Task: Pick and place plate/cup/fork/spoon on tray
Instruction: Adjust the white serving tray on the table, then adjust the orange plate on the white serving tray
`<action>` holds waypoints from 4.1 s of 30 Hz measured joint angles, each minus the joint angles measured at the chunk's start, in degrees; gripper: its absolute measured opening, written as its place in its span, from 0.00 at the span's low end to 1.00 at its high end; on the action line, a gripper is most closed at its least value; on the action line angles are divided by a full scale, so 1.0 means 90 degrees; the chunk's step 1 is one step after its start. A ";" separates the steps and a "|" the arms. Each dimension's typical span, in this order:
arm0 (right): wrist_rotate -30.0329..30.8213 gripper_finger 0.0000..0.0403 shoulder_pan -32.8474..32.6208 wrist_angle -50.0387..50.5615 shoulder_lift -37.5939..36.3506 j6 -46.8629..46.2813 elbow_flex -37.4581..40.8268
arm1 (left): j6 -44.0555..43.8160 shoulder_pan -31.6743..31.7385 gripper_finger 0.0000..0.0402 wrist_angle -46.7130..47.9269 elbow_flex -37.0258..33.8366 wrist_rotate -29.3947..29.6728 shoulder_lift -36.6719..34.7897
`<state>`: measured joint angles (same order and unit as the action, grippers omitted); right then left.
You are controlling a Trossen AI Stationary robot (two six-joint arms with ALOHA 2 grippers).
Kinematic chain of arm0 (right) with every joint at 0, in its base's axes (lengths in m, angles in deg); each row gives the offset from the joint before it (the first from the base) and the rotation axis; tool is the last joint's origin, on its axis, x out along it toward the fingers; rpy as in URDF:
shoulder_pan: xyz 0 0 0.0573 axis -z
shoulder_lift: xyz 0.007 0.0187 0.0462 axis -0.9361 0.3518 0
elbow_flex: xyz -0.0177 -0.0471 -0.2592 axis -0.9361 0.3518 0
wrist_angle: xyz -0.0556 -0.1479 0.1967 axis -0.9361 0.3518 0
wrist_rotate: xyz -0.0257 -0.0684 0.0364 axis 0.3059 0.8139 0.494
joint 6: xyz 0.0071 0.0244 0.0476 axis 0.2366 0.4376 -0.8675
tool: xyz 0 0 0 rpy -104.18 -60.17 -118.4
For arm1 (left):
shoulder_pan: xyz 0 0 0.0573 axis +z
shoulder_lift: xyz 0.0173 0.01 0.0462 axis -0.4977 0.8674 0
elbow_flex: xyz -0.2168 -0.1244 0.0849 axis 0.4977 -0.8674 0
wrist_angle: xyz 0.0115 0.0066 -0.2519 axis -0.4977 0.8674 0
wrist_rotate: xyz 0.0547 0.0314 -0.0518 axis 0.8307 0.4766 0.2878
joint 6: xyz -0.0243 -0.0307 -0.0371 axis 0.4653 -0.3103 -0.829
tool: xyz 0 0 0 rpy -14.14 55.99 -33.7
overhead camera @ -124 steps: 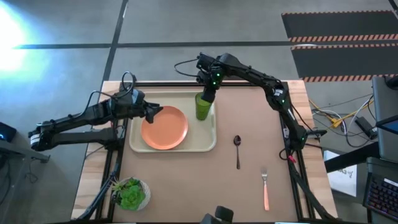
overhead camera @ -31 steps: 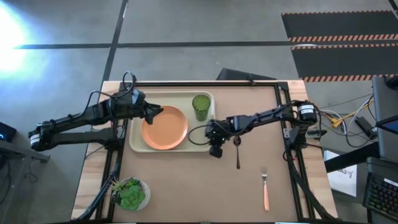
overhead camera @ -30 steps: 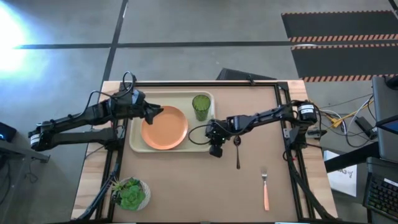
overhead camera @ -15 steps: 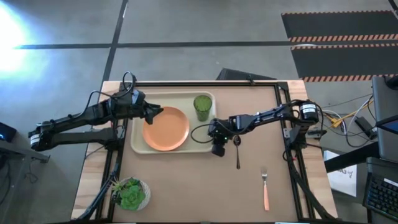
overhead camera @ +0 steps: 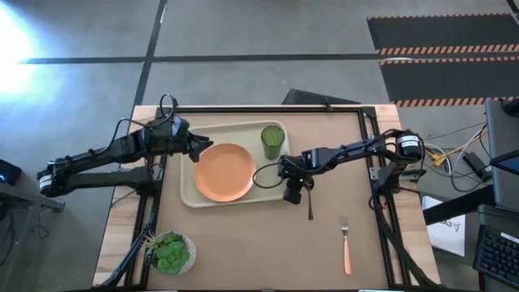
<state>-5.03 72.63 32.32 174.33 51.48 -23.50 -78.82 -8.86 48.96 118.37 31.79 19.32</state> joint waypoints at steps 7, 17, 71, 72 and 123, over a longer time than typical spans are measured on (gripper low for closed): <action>0.0182 0.02 -0.0155 -0.0126 -0.0005 -0.0153 0.0136 | 0.0005 0.0001 0.35 0.0000 0.0000 0.0000 0.0002; 0.0374 0.02 -0.0284 -0.0365 0.0005 -0.0401 0.0230 | -0.0006 -0.0001 0.35 0.0000 0.0006 0.0000 0.0001; 0.2011 0.02 -0.0870 -0.0266 -0.3591 0.1205 -0.2006 | -0.0034 -0.0761 0.00 -0.1484 0.0070 -0.0037 0.3958; 0.2011 0.02 -0.0870 -0.0255 -0.3540 0.1220 -0.2004 | -0.0056 -0.0761 0.00 -0.1532 0.0114 -0.0086 0.4131; 0.2006 0.02 -0.0868 0.0097 -0.3378 0.1369 -0.1994 | -0.1453 -0.2720 0.00 0.1336 0.0571 -0.0592 0.4833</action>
<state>13.02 64.82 33.19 143.93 63.80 -41.45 -91.90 -33.34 60.98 123.51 26.46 62.81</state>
